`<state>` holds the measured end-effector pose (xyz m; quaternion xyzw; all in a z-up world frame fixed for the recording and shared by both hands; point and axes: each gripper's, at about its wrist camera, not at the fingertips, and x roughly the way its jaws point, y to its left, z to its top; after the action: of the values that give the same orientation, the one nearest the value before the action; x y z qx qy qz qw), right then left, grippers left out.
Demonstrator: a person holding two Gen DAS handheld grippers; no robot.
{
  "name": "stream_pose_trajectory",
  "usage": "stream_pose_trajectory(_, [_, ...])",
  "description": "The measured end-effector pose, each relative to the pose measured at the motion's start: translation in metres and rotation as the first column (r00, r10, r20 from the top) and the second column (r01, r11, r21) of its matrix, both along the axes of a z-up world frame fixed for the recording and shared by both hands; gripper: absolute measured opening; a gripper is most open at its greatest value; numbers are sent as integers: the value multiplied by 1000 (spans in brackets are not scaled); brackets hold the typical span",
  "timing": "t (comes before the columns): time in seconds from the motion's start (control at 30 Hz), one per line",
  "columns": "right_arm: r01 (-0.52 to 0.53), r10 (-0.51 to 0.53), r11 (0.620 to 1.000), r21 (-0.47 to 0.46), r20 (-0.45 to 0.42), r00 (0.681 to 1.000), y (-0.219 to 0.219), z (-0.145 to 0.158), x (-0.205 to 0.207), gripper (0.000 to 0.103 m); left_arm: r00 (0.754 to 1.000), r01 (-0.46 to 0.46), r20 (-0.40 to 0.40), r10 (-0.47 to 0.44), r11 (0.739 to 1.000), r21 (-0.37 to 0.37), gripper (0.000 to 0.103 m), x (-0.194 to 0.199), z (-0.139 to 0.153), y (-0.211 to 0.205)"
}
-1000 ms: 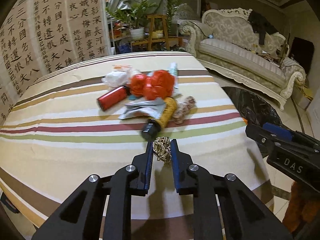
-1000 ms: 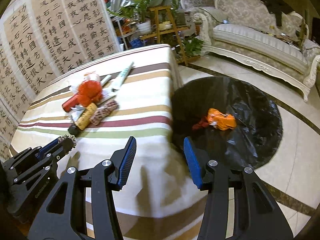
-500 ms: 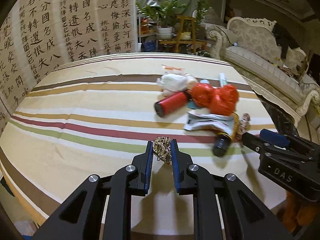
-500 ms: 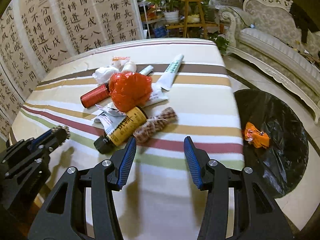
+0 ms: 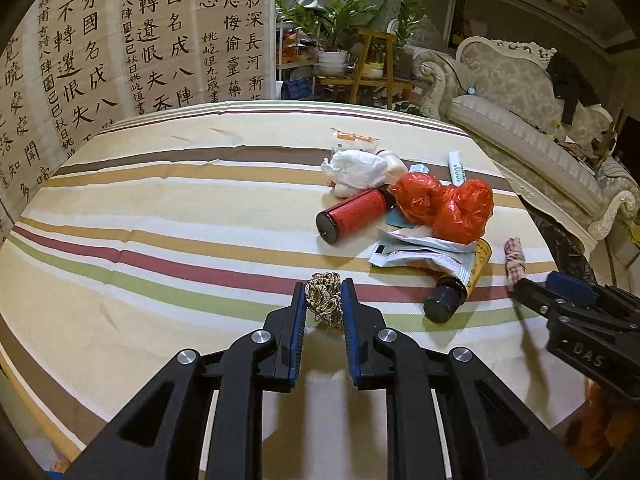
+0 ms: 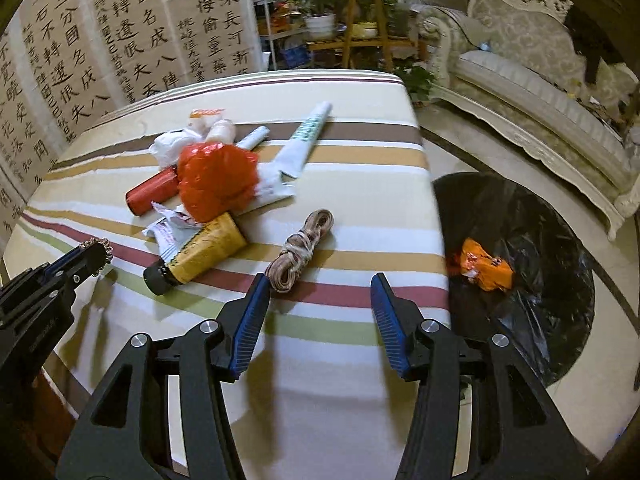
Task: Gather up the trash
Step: 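Grasp the twine bundle with the right gripper while the left gripper holds the foil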
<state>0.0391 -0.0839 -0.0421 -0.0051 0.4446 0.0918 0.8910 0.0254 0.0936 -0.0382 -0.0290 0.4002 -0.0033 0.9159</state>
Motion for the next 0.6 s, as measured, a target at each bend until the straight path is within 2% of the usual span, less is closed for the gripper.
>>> stream_pose_trajectory(0.23, [7,-7,1000,23,19,1000,1,4,10,51,1000,8,14,-9,1000,8,19,4,3,-3])
stream_pose_trajectory(0.33, [6,-6,999,33,8,1000,5,1,18,46,1000,3,19,-3,1000,15,19,5,4,-2])
stream_pose_trajectory(0.4, [-1,1,1000,26,1,1000,8,-3,21,30,1000,1,14,-1,1000,10,19,6,4,-1])
stream_pose_trajectory(0.47, [-7,7,1000,12,3,1000,11,-5,21,22,1000,3,14,-3,1000,10,19,7,4,-3])
stream_pose_trajectory(0.6, [-8,8,1000,16,11,1000,7,-4,18,17,1000,16,17,-16,1000,0,19,8,6,-9])
